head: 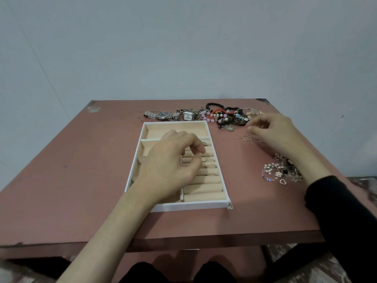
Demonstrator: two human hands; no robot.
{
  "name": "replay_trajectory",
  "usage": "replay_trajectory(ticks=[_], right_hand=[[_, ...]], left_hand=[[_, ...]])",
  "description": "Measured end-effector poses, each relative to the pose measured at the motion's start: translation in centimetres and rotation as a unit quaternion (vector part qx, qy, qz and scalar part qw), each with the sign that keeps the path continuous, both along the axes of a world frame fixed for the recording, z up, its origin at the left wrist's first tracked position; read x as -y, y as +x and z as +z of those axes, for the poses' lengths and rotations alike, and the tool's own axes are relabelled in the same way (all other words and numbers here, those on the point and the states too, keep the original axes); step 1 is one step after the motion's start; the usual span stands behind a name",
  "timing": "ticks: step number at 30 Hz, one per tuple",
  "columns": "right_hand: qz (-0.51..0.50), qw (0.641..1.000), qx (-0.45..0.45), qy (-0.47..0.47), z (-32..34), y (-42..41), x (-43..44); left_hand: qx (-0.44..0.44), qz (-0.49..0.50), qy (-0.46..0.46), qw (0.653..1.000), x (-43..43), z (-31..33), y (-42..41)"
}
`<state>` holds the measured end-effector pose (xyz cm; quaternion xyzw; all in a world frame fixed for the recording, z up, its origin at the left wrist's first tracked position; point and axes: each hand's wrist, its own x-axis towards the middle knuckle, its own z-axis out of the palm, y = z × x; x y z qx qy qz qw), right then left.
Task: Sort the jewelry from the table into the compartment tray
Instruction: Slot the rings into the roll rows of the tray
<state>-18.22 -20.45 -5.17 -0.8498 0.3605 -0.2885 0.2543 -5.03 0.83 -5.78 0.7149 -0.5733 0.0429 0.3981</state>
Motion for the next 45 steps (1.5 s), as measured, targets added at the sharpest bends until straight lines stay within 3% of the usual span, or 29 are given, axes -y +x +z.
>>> replay_trajectory(ticks=[3, 8, 24, 31, 38, 45], right_hand=[[0.010, 0.996, -0.075, -0.055, -0.7, -0.2, 0.4], [0.021, 0.990, -0.110, -0.090, -1.4, -0.2, 1.2], [0.002, 0.995, -0.097, 0.024, -1.2, -0.3, 1.2], [0.016, 0.998, -0.053, -0.002, -1.0, -0.4, 0.5], [-0.006, 0.974, 0.183, 0.135, -0.3, -0.6, 0.7], [-0.014, 0.967, 0.205, 0.152, -0.3, -0.4, 0.9]], left_hand=[[0.001, 0.000, 0.005, 1.000, 0.1, 0.1, 0.0], [-0.005, 0.008, 0.010, 1.000, 0.0, 0.3, -0.1], [-0.011, -0.020, 0.139, 0.990, 10.4, 2.8, -1.1], [0.004, -0.008, 0.193, 0.981, 14.4, 1.4, -0.5], [0.016, 0.003, 0.207, 0.978, 15.5, 0.6, -0.3], [0.002, 0.010, 0.210, 0.978, 15.9, 0.5, -0.2]])
